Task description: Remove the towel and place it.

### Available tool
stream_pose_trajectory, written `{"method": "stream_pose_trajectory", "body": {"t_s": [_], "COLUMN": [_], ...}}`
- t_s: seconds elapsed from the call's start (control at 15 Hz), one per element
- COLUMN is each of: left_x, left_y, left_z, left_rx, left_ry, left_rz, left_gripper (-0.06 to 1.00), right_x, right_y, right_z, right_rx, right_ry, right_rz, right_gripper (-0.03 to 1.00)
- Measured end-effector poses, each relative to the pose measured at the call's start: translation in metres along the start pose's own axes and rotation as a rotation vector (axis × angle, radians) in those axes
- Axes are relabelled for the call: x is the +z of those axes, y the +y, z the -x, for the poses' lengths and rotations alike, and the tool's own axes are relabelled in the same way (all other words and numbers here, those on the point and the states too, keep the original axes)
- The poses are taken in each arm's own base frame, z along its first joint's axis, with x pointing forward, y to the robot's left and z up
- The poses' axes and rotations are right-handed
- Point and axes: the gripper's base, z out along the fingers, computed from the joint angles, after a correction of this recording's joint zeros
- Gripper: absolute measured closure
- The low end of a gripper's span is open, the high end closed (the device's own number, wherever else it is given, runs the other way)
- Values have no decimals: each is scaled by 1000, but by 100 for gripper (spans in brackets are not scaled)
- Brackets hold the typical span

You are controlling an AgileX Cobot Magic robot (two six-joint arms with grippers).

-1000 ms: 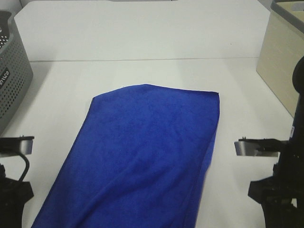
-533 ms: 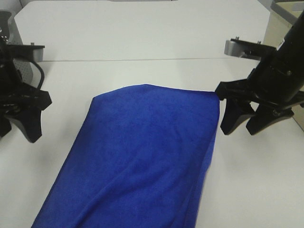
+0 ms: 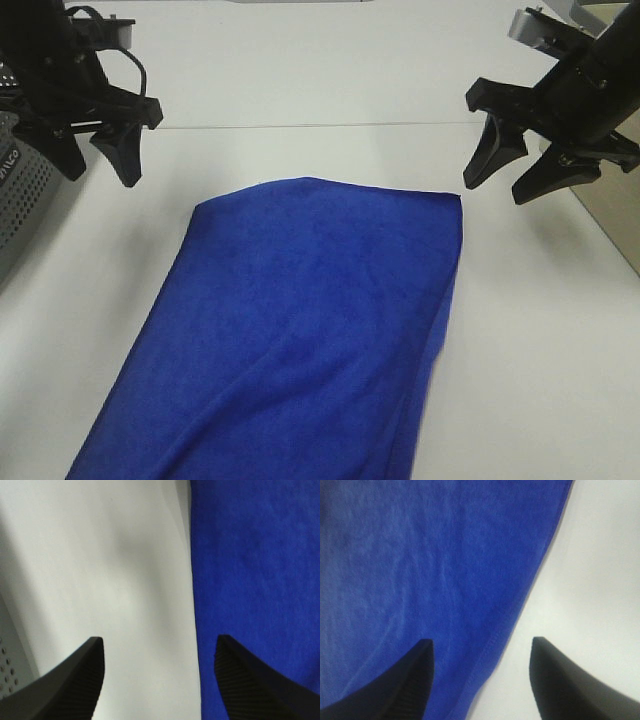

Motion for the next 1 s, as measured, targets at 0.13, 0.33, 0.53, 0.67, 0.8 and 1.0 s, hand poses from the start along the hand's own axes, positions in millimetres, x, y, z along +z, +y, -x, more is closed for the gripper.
{"method": "stream_pose_trajectory", "body": {"t_s": [0.13,0.33,0.53,0.67,0.8,1.0], "left_x": [10,29,55,75,94,113], "left_y": [13,30,35,36,35,30], "left_z": [27,57,70,74,75,79], "left_rx": [-27,-79,-102,-101,-90,-126], "left_ry": [-39,-87,-81,-58,-34,-53], "left_rz": [-4,-68,-165,-203,-246,-325], "left_gripper": [34,34,34,34,34,34], "right_x": [5,22,48,58,62,74], "right_y": [-14,-26,-37,-45,-53,-65], "right_z": [21,55,81,91,95,95], "right_rx": [0,-41,-72,-83,-70,-48], "right_ry": [-1,-8,52,70,81,108], "right_rz": [95,124,116,100,100,92], "right_gripper": [43,43,43,43,43,42]}}
